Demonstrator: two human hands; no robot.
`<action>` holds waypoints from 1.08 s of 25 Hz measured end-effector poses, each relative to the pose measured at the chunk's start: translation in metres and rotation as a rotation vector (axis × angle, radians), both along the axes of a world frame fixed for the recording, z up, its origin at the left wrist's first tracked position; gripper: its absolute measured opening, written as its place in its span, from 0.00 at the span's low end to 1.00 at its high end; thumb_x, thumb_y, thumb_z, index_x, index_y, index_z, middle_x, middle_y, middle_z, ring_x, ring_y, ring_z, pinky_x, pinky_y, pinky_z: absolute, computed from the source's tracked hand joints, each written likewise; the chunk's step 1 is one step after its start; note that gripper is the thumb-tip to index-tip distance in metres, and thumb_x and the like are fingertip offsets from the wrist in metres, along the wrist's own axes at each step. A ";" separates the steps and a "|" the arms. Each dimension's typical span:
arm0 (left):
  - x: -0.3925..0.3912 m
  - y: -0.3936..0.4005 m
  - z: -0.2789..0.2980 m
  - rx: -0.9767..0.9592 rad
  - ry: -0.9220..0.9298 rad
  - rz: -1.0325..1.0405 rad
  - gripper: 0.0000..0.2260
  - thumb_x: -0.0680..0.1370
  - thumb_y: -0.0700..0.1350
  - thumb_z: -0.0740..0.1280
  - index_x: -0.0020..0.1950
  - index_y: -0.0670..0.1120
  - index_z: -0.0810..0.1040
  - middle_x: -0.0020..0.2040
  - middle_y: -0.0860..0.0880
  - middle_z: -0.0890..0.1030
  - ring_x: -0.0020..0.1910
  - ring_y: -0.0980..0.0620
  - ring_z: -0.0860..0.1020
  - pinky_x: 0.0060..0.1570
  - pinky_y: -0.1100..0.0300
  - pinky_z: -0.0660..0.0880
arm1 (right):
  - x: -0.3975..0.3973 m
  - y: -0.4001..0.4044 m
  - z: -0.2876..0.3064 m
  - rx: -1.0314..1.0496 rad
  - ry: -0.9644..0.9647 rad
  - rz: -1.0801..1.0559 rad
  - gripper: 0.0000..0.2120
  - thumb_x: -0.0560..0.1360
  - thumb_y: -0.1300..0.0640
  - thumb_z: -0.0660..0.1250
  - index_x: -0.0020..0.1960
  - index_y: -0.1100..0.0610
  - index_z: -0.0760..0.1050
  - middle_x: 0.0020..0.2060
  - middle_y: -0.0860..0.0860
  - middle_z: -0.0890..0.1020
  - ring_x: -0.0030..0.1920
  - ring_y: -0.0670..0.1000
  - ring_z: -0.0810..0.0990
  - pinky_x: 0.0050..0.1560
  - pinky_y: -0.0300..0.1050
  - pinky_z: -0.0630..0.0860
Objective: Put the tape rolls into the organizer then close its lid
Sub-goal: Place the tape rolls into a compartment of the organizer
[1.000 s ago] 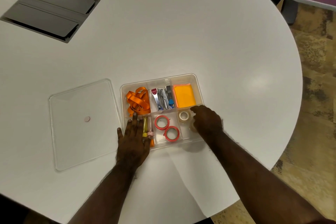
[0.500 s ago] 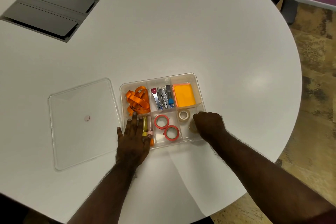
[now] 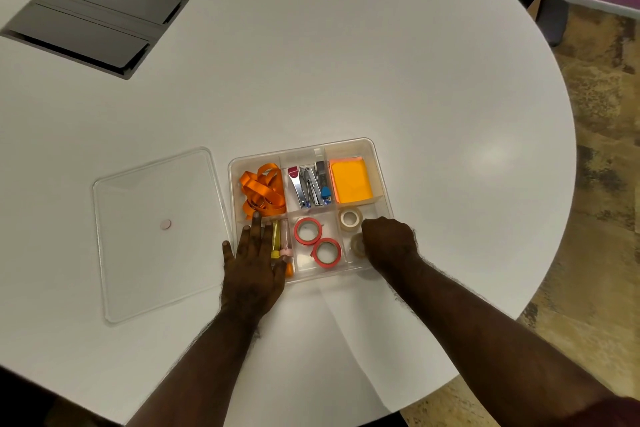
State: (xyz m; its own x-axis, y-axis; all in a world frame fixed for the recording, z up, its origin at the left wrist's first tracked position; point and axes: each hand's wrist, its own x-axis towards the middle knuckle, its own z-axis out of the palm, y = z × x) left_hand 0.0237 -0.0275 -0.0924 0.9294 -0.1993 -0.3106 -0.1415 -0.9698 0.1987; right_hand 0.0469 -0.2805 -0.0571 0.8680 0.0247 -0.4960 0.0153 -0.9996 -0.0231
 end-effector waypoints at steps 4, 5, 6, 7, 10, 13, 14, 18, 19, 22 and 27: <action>0.000 0.000 0.000 0.000 -0.001 -0.004 0.33 0.77 0.62 0.44 0.78 0.47 0.50 0.80 0.45 0.48 0.78 0.41 0.53 0.73 0.32 0.51 | -0.002 0.005 -0.004 0.089 -0.056 -0.072 0.09 0.78 0.54 0.65 0.53 0.59 0.78 0.49 0.54 0.85 0.49 0.55 0.84 0.47 0.46 0.78; 0.001 0.000 -0.001 0.003 0.002 -0.002 0.33 0.76 0.62 0.44 0.78 0.48 0.49 0.80 0.45 0.47 0.78 0.42 0.52 0.74 0.33 0.50 | -0.003 0.002 -0.005 0.097 -0.061 -0.098 0.09 0.78 0.56 0.65 0.52 0.59 0.78 0.49 0.55 0.85 0.48 0.55 0.84 0.47 0.46 0.78; 0.001 0.000 -0.002 0.005 0.002 0.000 0.33 0.76 0.63 0.43 0.78 0.48 0.48 0.80 0.45 0.47 0.78 0.42 0.51 0.74 0.34 0.49 | -0.002 -0.002 -0.005 0.103 -0.060 -0.139 0.08 0.77 0.58 0.64 0.52 0.59 0.78 0.49 0.55 0.84 0.48 0.56 0.84 0.47 0.46 0.78; 0.001 0.000 -0.002 0.007 0.000 0.000 0.33 0.76 0.63 0.43 0.78 0.48 0.48 0.80 0.45 0.47 0.78 0.42 0.51 0.74 0.34 0.48 | 0.000 -0.008 -0.005 0.119 -0.049 -0.198 0.08 0.77 0.59 0.63 0.52 0.59 0.79 0.49 0.54 0.84 0.49 0.56 0.84 0.47 0.47 0.79; 0.001 0.000 -0.003 0.017 0.012 0.004 0.31 0.78 0.60 0.46 0.78 0.48 0.47 0.80 0.45 0.45 0.79 0.43 0.50 0.74 0.33 0.49 | 0.005 -0.020 -0.009 0.223 0.076 -0.340 0.07 0.75 0.62 0.64 0.51 0.61 0.80 0.47 0.55 0.85 0.46 0.56 0.85 0.49 0.49 0.83; 0.001 0.000 -0.003 0.011 0.024 0.014 0.32 0.78 0.61 0.47 0.78 0.49 0.46 0.80 0.46 0.45 0.79 0.43 0.50 0.74 0.34 0.49 | 0.002 -0.017 -0.016 0.278 0.135 -0.338 0.07 0.74 0.61 0.67 0.50 0.61 0.80 0.46 0.56 0.85 0.45 0.56 0.85 0.50 0.51 0.83; 0.001 0.001 -0.003 0.010 0.027 0.012 0.32 0.78 0.61 0.46 0.78 0.49 0.46 0.80 0.46 0.44 0.79 0.43 0.49 0.74 0.34 0.48 | 0.000 -0.017 -0.019 0.283 0.125 -0.347 0.08 0.74 0.61 0.67 0.52 0.61 0.80 0.49 0.56 0.84 0.48 0.56 0.84 0.51 0.51 0.82; 0.001 0.001 -0.002 0.000 0.020 -0.001 0.32 0.78 0.60 0.47 0.78 0.48 0.47 0.80 0.45 0.45 0.79 0.43 0.49 0.74 0.33 0.49 | -0.007 -0.021 -0.023 0.297 0.079 -0.427 0.10 0.74 0.59 0.66 0.54 0.57 0.80 0.53 0.53 0.83 0.50 0.55 0.83 0.51 0.52 0.82; 0.000 0.001 -0.002 -0.005 0.020 0.002 0.32 0.78 0.60 0.48 0.78 0.48 0.48 0.80 0.45 0.45 0.79 0.43 0.50 0.74 0.33 0.50 | -0.008 -0.021 -0.023 0.303 0.091 -0.403 0.10 0.75 0.59 0.66 0.55 0.57 0.81 0.53 0.53 0.83 0.51 0.55 0.83 0.52 0.52 0.82; 0.001 0.001 -0.001 -0.013 0.025 0.006 0.31 0.78 0.59 0.49 0.78 0.49 0.46 0.80 0.46 0.44 0.79 0.43 0.48 0.74 0.33 0.50 | -0.009 -0.020 -0.013 0.284 0.041 -0.369 0.12 0.76 0.56 0.66 0.58 0.54 0.79 0.58 0.52 0.83 0.57 0.54 0.81 0.58 0.52 0.79; -0.002 0.000 0.012 -0.017 -0.010 -0.022 0.30 0.78 0.58 0.49 0.78 0.51 0.44 0.79 0.47 0.43 0.79 0.43 0.44 0.73 0.31 0.47 | -0.001 -0.005 0.020 0.373 -0.157 -0.307 0.14 0.78 0.52 0.64 0.62 0.53 0.78 0.58 0.50 0.83 0.56 0.52 0.82 0.56 0.47 0.77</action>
State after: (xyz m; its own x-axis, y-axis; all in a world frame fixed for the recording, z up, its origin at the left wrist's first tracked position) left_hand 0.0217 -0.0277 -0.0806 0.9278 -0.2247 -0.2979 -0.1647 -0.9630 0.2134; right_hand 0.0455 -0.2859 -0.0371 0.9264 -0.0922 -0.3652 -0.2459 -0.8826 -0.4008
